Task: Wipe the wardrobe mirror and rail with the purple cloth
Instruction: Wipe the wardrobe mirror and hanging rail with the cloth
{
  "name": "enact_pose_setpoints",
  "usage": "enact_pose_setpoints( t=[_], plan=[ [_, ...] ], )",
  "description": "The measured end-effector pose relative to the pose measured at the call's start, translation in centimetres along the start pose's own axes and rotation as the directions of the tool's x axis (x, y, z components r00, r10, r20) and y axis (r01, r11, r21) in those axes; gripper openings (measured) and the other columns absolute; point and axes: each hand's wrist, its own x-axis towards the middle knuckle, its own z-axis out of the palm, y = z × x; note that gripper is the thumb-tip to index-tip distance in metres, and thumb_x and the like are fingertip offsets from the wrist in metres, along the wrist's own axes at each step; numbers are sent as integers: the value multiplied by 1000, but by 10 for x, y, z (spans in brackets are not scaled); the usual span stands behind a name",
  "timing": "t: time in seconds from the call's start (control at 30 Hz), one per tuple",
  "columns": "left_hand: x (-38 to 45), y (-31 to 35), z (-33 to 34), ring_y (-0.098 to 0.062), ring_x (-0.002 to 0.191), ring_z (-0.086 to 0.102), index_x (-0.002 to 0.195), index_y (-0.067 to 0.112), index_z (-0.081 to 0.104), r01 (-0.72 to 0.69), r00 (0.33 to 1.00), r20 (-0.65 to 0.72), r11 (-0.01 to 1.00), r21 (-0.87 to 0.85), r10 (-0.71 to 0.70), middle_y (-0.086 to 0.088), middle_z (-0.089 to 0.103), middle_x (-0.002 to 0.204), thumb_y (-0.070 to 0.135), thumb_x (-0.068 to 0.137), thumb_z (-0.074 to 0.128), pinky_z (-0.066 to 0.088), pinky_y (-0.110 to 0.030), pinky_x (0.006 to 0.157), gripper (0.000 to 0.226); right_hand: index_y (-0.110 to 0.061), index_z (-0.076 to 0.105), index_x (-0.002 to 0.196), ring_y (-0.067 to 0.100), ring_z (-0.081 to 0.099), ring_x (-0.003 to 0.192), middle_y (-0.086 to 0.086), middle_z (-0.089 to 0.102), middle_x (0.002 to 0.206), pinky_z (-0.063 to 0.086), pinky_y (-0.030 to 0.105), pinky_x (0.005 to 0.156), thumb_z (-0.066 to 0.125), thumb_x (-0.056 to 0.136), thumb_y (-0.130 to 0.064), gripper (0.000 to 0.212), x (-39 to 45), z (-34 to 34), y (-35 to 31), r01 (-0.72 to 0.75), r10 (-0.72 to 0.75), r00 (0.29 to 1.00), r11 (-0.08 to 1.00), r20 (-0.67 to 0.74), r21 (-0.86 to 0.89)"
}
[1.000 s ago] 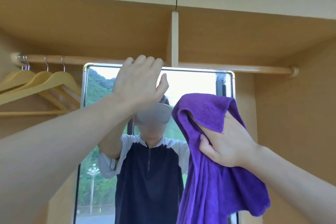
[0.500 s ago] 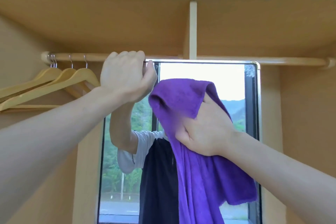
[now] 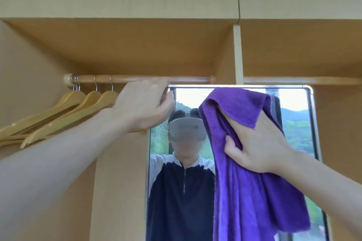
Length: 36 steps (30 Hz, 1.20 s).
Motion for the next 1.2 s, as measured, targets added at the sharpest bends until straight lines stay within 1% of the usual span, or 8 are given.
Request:
enact_pose_setpoints(
  t=[0.17, 0.23, 0.37, 0.5, 0.6, 0.9, 1.07, 1.2],
  plan=[
    [9, 0, 14, -33, 64, 47, 66, 18, 45, 16, 990, -141, 996, -90, -28, 2, 44, 62, 33, 90, 31, 27, -37, 56, 31, -9, 57, 127, 27, 47, 101, 8, 60, 109, 35, 38, 98, 51, 89, -31, 44, 4, 25, -57, 66, -68, 993, 998, -100, -24],
    [9, -1, 18, -35, 64, 50, 68, 16, 47, 6, 988, -151, 995, -101, -21, 1, 46, 64, 34, 89, 29, 26, -36, 56, 33, -13, 60, 113, 24, 47, 95, 4, 61, 100, 34, 36, 98, 51, 89, -31, 31, -7, 29, -58, 180, -180, 984, 982, -1, -56],
    [4, -5, 26, -35, 62, 48, 69, 15, 47, 2, 982, -189, 989, -150, -31, -1, 52, 66, 33, 89, 28, 26, -36, 56, 33, -12, 59, 90, 23, 46, 76, 2, 55, 80, 29, 28, 84, 51, 85, -27, 17, -30, 18, -31, 181, -174, 979, 982, 110, -55],
    [3, -1, 28, -31, 55, 39, 64, 19, 39, 0, 974, -225, 985, -173, -40, 4, 41, 60, 26, 91, 35, 20, -33, 52, 28, -6, 55, 127, 25, 50, 89, 9, 58, 101, 44, 37, 83, 45, 89, -30, 45, -35, 0, 3, 2, -4, 1000, 997, -24, -82],
    [3, -1, 27, -29, 52, 36, 60, 26, 27, -5, 975, -219, 985, -172, -33, 10, 34, 56, 25, 90, 36, 14, -31, 49, 32, -6, 39, 148, 27, 51, 101, 11, 55, 118, 39, 35, 94, 45, 90, -31, 63, -15, -1, 2, -72, 68, 996, 994, -58, -80],
    [5, -2, 31, -30, 61, 34, 70, 17, 40, 0, 976, -217, 988, -157, -35, 0, 41, 67, 26, 90, 35, 20, -35, 56, 23, -6, 48, 145, 34, 52, 119, 12, 60, 128, 32, 44, 114, 51, 88, -32, 63, 34, 26, -73, 38, -41, 999, 995, -28, -95],
    [5, 0, 29, -32, 64, 41, 70, 12, 52, 32, 977, -201, 979, -203, -73, -7, 55, 70, 30, 90, 29, 26, -37, 58, 36, -9, 45, 150, 29, 45, 130, 10, 58, 139, 26, 44, 120, 57, 88, -40, 70, 25, 18, -57, 149, -148, 989, 985, 24, -85],
    [9, 6, 27, -35, 70, 52, 75, 14, 67, 96, 983, -142, 982, -163, -120, -11, 66, 79, 34, 89, 23, 38, -38, 62, 51, -20, 35, 156, 28, 42, 141, 5, 48, 152, 25, 40, 123, 54, 90, -55, 77, 19, 8, -39, 96, -92, 994, 993, 66, -65]
  ],
)
